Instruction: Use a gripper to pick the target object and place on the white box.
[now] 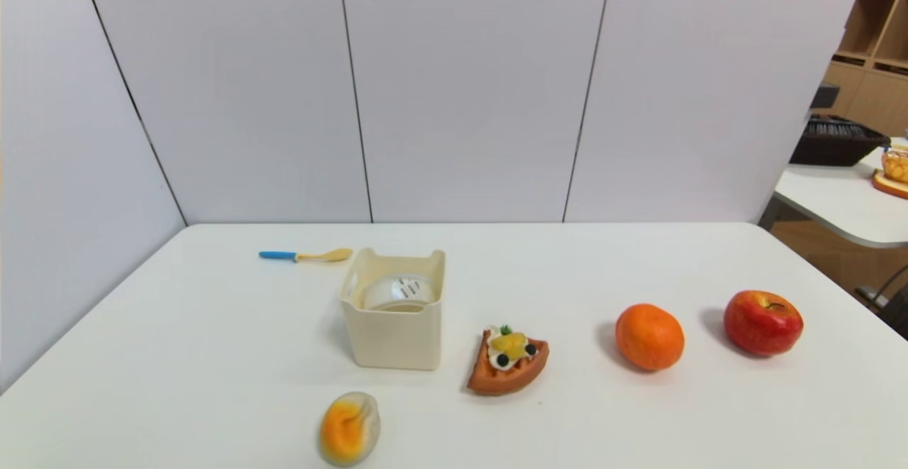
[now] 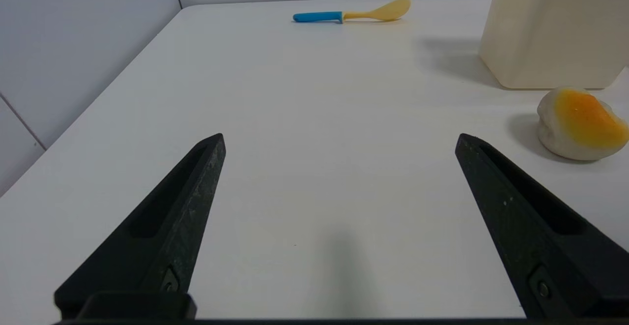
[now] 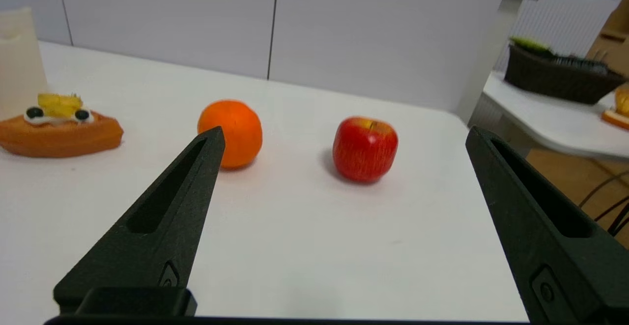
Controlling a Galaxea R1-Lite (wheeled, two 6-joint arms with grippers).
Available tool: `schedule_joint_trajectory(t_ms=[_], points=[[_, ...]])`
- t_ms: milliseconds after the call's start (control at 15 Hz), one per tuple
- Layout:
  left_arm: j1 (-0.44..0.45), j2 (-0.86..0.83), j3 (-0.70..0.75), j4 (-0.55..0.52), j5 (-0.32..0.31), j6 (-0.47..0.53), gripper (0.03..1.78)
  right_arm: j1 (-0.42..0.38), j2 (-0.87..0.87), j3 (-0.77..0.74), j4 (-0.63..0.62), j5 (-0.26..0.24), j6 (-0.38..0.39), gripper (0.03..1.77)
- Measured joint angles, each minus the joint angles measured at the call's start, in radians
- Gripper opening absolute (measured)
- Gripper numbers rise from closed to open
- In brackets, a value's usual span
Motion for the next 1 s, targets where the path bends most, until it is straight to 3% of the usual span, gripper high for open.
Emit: schedule_joint_trajectory(t_ms=[267,667,1000], points=[[0.000,0.000,0.000,0.000,0.000,0.000,1.69,0.002,-0.037,0.018,0.153,-0.047,0.051,1.69],[0.000,0.000,0.000,0.000,0.000,0.000,1.69,0.002,-0.052,0.019,0.158,-0.066,0.162,1.69],[0.000,0.000,0.000,0.000,0.000,0.000,1.69,0.002,-0.052,0.019,0.157,-0.073,0.170,1.69]])
